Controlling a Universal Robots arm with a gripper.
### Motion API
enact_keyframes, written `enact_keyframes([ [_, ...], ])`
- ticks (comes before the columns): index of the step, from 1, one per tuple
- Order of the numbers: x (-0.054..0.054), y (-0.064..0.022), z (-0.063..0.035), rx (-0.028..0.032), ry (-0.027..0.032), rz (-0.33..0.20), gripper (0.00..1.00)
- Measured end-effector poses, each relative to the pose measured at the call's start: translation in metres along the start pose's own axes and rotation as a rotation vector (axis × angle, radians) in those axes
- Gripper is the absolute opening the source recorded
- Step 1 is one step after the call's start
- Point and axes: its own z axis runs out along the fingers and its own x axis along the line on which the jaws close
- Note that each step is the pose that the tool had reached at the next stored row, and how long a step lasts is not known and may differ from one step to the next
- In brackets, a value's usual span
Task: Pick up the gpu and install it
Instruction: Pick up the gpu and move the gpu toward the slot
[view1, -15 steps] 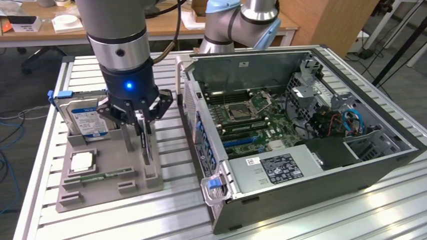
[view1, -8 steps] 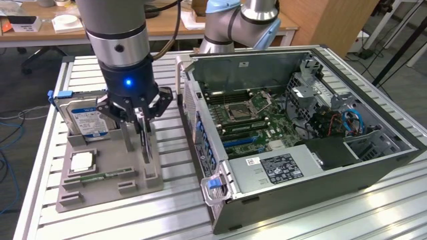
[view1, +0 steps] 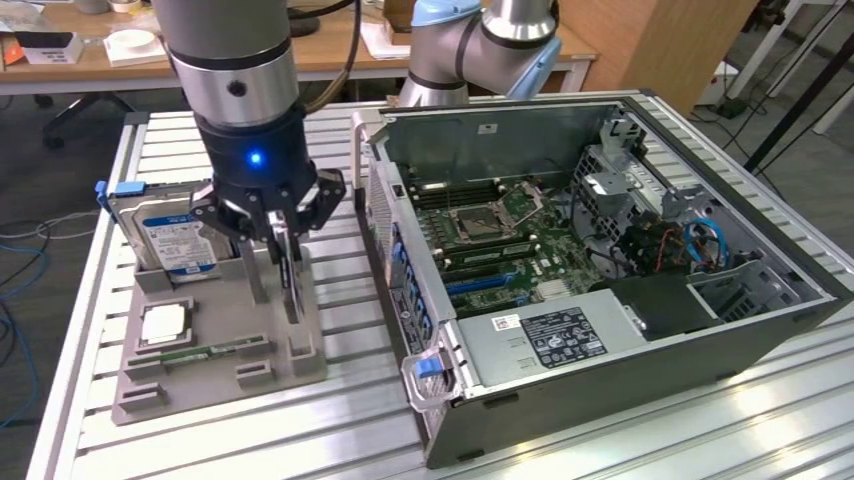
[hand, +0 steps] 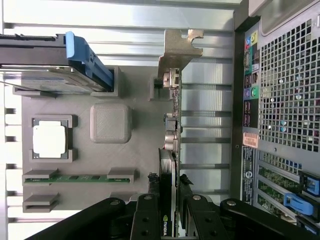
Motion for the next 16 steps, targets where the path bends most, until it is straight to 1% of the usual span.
enact_keyframes([
  [16,-0.0003,0.0003,-0.0086,0.0,0.0,0.0,0.26],
])
